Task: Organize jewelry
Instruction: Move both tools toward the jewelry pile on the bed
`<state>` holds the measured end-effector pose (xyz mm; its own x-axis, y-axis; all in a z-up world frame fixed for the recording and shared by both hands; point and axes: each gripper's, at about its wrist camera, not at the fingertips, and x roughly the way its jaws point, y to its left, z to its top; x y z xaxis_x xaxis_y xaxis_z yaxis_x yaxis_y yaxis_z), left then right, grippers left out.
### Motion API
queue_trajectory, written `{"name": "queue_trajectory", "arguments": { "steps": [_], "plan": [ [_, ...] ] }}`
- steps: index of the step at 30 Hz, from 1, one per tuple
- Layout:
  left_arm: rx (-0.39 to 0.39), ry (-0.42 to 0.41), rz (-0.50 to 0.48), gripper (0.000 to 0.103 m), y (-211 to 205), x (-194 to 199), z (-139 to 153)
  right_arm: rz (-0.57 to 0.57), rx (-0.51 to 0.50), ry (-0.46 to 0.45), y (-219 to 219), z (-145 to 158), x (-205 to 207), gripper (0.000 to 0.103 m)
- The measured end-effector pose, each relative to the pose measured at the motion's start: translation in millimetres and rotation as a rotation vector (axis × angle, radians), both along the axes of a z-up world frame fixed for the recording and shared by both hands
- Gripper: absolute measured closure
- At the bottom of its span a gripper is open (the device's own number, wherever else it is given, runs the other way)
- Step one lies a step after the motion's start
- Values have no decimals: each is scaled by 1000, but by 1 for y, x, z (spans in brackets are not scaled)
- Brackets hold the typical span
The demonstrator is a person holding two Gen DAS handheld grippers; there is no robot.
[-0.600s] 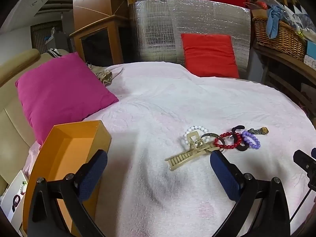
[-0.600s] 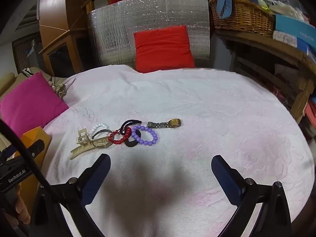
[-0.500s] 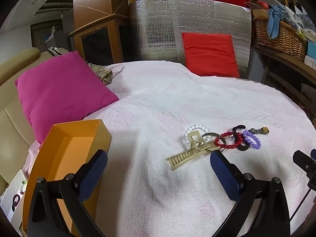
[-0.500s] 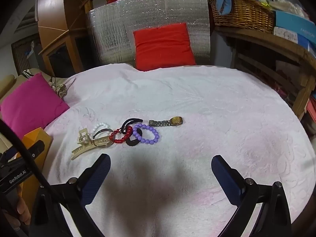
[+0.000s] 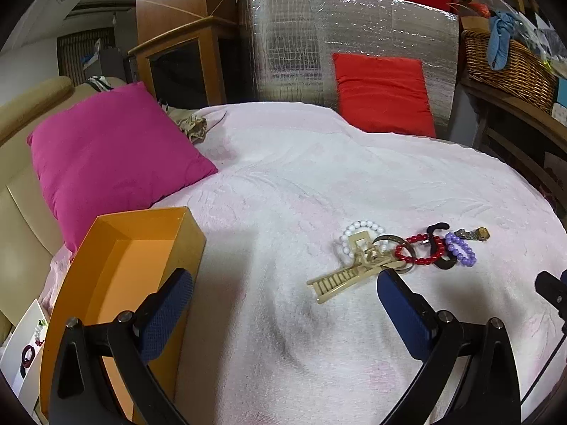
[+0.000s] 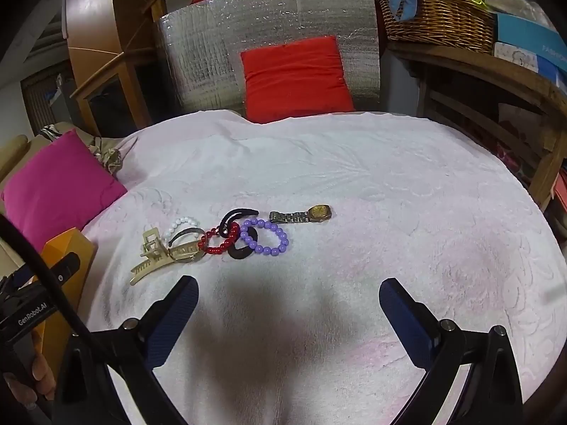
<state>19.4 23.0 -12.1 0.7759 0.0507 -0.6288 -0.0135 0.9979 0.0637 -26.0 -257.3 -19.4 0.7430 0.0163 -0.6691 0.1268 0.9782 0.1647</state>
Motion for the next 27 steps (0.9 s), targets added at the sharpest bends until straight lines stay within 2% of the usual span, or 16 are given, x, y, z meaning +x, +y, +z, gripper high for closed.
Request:
{"name": "queue_trajectory", "arguments": {
  "steps": [10,16,19,25,27],
  "plan": [
    [-28,58,-40,0,0,28,-15,39,62,33,-14,-5,13,4],
    [-39,90,-131,0,-26,58,-31,18,105,51,-28,-8,21,5],
    [-80,136,-180,0,-38,74,-41,0,133,71,-37,-13,26,8],
    [-131,185,-202,0,-48,95,-55,-21,186,122,-53,-26,40,18],
    [-163,186,-212,4,-47,96,-57,-27,213,136,-60,-30,46,23]
  ]
}}
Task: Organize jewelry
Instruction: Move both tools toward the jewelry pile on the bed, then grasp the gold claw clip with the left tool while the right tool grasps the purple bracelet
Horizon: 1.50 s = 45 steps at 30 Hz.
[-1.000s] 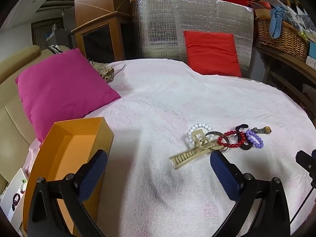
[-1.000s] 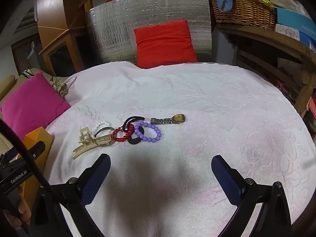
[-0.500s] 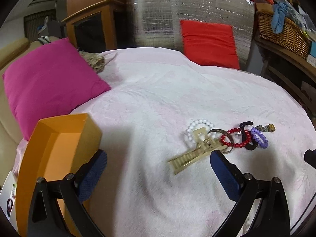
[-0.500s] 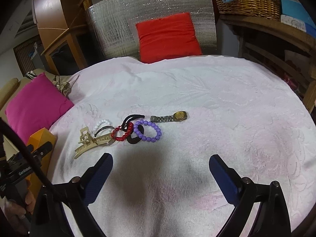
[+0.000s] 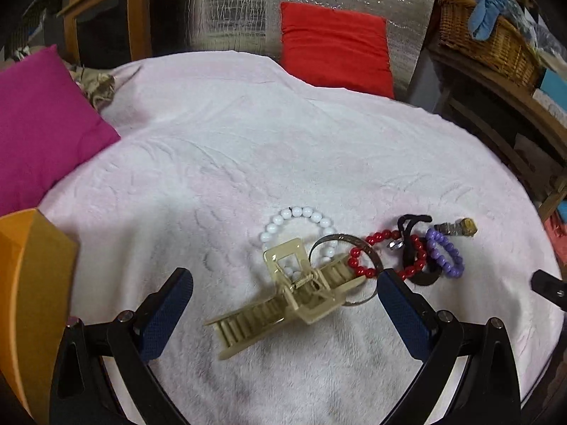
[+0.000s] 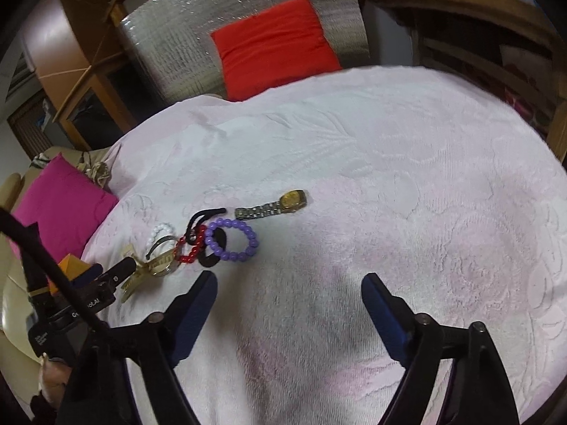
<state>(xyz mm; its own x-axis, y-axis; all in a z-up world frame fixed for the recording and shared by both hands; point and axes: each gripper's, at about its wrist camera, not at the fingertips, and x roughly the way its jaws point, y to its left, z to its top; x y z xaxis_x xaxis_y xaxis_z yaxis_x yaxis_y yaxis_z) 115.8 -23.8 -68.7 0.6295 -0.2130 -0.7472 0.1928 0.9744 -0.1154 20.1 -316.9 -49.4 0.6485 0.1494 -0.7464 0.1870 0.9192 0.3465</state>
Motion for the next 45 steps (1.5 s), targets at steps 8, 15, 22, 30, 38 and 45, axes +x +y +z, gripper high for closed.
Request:
{"name": "queue_trajectory", "arguments": {
  "steps": [8,15,22,30,38,45],
  "plan": [
    [-113,55,-62,59,9,5,-4,46,78,8,-2,-11,25,43],
    [-124,45,-57,59,27,-4,4,166,121,-35,18,-12,41,44],
    [-114,-7,-47,59,42,-12,19,307,63,-58,58,-17,55,48],
    [-102,-6,-33,60,57,-12,19,339,-38,-38,78,-38,79,69],
    [-106,-21,-23,60,63,-15,23,343,-44,-6,69,-38,75,92],
    [-92,-33,-19,60,62,-18,25,284,13,-24,28,-21,54,92]
  ]
}}
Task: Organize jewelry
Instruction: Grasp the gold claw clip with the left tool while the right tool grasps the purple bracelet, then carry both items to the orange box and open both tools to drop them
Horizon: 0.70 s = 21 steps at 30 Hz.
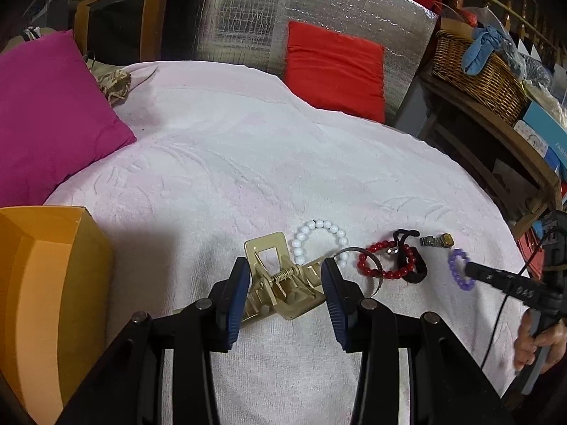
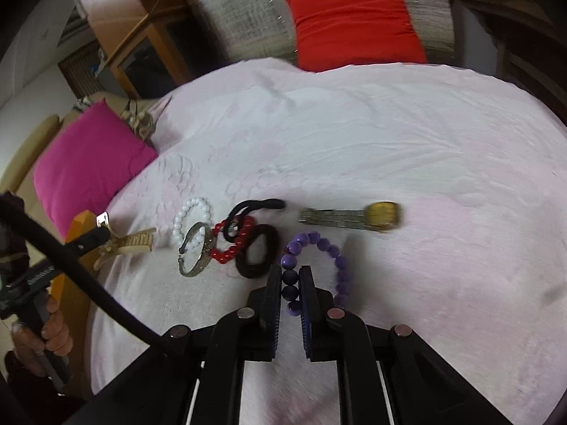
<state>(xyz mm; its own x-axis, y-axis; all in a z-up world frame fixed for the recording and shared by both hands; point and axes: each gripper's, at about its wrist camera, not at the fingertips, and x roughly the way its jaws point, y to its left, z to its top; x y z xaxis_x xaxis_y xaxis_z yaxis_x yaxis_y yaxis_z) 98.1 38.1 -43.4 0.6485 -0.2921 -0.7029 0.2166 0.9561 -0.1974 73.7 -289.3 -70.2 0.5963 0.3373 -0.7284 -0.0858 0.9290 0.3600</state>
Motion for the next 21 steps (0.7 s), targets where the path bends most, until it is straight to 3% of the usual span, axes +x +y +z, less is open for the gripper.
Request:
{"name": "queue_trajectory", "arguments": {
  "steps": [6,13,21],
  "plan": [
    [23,-5,-2,60,-6,0,-1,-29,36,82,-27,-6,-7,92],
    [29,-20,-3,60,-7,-1,2,23,37,49,-14,-1,-9,92],
    [1,-66,-5,60,-2,-21,23,69,169,-23,-4,19,-17,92]
  ]
}}
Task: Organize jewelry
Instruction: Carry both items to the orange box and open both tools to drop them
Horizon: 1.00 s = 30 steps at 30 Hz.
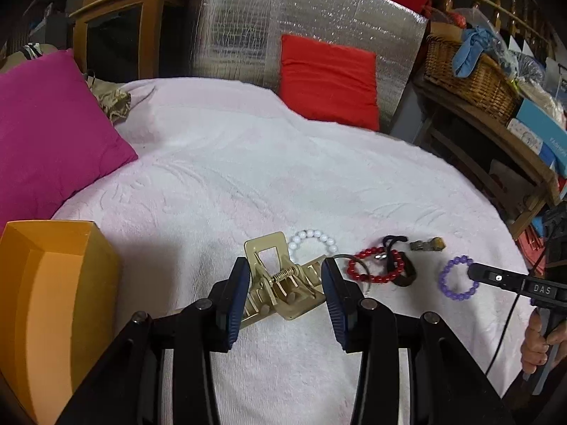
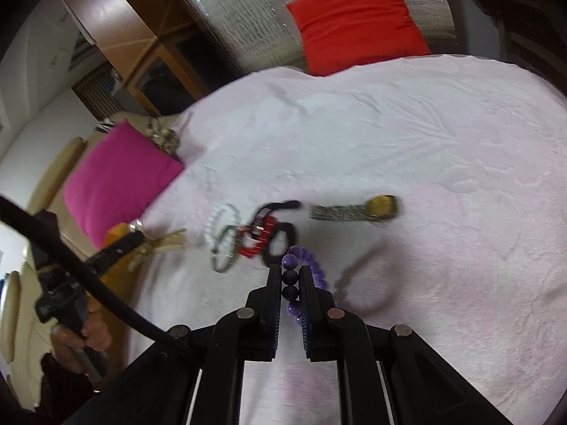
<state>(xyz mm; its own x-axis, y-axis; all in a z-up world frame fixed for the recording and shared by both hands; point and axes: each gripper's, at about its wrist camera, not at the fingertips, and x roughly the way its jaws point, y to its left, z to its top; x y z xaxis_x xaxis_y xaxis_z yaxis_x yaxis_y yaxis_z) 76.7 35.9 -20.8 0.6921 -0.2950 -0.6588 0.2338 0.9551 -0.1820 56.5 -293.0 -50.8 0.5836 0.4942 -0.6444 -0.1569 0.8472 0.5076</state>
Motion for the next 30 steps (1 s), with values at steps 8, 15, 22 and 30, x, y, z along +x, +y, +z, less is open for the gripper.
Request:
{"name": "queue_trajectory", "arguments": {
  "steps": [8,15,22,30],
  "plan": [
    [-21,-72,54,60,30,-60,42,123,165,-57,54,26,-12,92],
    [113,-99,190,60,107,-125,72,289,306,-59,150,54,-15,92],
    [164,18,323,60,181,-158,42,447,390,-21,270,78,-19,92],
    [139,128,369,60,218,-159,0,483,278,76,373,62,-11,92]
  ]
}}
